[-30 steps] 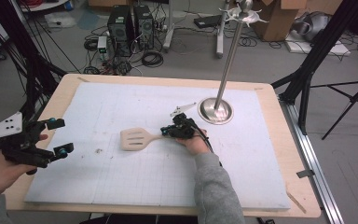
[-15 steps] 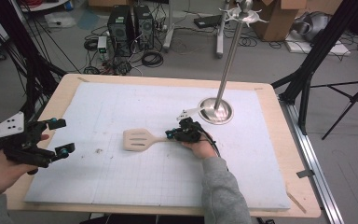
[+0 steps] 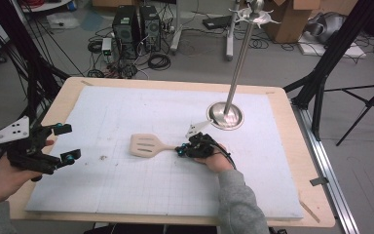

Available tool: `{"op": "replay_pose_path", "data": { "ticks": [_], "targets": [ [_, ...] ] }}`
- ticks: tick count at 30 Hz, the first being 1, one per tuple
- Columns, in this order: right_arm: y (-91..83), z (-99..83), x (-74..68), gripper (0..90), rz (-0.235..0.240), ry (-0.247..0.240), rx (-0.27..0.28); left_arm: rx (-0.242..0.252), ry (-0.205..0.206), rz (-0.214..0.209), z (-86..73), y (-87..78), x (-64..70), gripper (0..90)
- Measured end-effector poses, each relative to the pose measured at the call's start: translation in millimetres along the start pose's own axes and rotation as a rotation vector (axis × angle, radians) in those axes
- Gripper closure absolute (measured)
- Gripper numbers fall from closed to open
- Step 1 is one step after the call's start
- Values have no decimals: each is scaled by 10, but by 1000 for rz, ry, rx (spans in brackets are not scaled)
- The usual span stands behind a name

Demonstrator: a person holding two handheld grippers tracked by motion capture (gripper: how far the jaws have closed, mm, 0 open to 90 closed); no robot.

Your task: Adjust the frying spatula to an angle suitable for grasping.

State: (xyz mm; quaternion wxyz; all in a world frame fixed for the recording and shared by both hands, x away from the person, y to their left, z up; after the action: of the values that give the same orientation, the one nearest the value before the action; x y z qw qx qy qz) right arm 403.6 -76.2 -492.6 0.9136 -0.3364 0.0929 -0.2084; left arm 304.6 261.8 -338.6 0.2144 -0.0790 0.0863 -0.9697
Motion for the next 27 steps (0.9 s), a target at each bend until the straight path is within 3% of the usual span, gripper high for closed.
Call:
{"op": "replay_pose_path", "data": {
  "ticks": [4,8,14,17,20,22,27],
  "targets": [
    [-3,0,7,900,5,32,7,1,3,-11,13,19,2,48],
    [-92,14,15,900,-26,46,11,9,0,-15,25,18,-22,48],
    [-550,-55,88,900,-80,74,32,17,1,-18,46,18,-28,48],
    [-776,-174,145,900,-108,104,59,17,3,-20,53,28,-37,48],
    [-889,-311,186,900,-114,129,77,17,4,-19,49,44,-52,48],
    [-920,-426,200,900,-103,150,83,16,4,-17,46,47,-68,49],
    [-881,-506,194,900,-95,143,57,8,24,10,46,57,-97,49]
  ]
}}
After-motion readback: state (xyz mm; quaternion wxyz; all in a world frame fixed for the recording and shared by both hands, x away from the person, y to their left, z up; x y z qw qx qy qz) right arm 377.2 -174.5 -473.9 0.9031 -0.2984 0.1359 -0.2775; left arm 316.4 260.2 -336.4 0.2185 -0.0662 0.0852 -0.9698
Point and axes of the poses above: each handheld gripper's, and its own axes: y roughly forward along the jaws, z roughly out of its top, x roughly to its right, the point moved 7 cm from there along y, roughly forward along the jaws, and after that the axes turned 8 degrees about -z, right-handed, at the moved point
